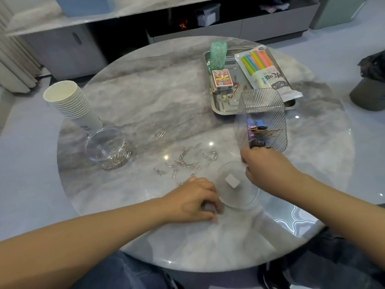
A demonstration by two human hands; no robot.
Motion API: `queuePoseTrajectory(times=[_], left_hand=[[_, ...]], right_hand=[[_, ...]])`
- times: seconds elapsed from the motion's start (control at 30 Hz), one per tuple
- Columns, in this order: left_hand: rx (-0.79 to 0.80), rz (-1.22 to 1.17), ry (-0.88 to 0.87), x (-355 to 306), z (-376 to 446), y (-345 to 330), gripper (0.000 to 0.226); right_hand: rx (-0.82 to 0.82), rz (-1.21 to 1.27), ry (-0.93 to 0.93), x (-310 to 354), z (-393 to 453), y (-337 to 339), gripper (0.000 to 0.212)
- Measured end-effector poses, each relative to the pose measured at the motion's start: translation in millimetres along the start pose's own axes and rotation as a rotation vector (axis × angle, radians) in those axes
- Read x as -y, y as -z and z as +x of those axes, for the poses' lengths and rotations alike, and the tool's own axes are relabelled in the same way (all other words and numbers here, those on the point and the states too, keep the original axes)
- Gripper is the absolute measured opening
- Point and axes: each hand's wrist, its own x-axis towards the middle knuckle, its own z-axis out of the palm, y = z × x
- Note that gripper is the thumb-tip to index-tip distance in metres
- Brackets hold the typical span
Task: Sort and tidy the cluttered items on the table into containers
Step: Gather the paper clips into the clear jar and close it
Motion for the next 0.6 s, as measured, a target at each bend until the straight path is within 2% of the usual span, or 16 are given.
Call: queuePoseTrajectory(times=[0.23, 0.43, 0.5, 0.6], left_hand=[[-0.142, 0.054, 0.103, 7, -4, -2, 0.009], [-0.295, 0.082, 0.211, 32, -6, 12, 0.006], [-0.325, 0.137, 0.230, 38, -6, 17, 0.010], [-0.349, 0.214, 0.189, 42, -11, 23, 0.031]], right_hand=[[0.073, 0.310, -0.065, -15, -9, -21, 0.015], [0.107, 0.435, -0.157, -22, -15, -33, 0.008], [0.116, 0.408, -0.150, -22, -17, -35, 0.014], [0.062, 0.295, -0.095, -16, -16, -33, 0.026]])
